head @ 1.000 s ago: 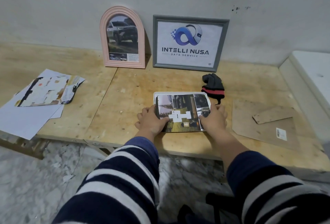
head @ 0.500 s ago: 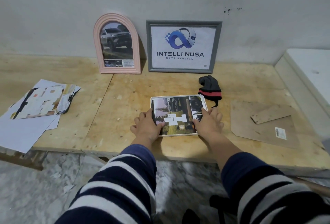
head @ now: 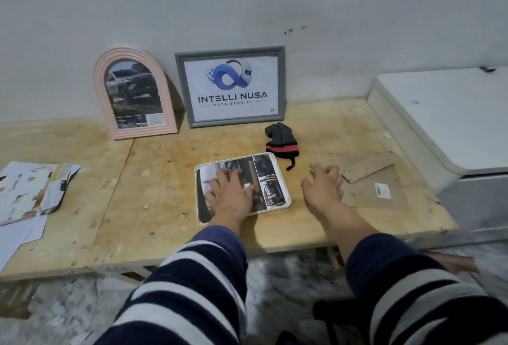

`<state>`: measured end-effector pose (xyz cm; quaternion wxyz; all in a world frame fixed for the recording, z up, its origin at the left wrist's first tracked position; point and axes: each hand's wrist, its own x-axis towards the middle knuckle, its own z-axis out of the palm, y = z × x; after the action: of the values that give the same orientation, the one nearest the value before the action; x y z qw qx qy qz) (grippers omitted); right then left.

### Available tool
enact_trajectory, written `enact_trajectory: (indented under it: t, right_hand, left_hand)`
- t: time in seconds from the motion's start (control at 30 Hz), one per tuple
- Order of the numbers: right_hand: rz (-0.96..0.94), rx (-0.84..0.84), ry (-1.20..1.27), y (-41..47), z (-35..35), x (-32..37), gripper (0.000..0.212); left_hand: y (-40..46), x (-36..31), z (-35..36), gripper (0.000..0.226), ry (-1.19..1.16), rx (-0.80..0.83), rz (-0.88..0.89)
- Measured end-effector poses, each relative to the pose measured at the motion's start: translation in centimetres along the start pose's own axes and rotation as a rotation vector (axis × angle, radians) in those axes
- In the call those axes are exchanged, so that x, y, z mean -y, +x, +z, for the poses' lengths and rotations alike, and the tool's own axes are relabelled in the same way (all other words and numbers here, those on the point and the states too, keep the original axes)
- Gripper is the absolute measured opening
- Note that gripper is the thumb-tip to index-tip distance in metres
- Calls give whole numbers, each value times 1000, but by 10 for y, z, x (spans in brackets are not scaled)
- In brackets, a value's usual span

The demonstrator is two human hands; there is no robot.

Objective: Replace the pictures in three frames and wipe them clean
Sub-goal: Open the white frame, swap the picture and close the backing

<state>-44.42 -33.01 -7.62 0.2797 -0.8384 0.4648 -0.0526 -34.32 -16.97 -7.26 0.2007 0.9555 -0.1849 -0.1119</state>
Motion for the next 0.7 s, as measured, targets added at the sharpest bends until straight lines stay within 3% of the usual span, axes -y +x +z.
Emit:
enact_trajectory:
  t: [0.23,0.33,0.47,0.7]
  right_hand:
    - [118,-78,107,5,-50,-74,47]
    - [207,-154,89,4,-67,-107,46]
    - [291,-190,64,6,-78,-131,49]
    - [375,-167,61,15,-82,-145,52]
  left_hand:
    - [-15,-76,42,50,-122,200,311]
    - [-25,-106,62,42,-15,258,407]
    - [-30,-129,74,40,212,141,455]
    - [-29,-143,84,38,190,252,410]
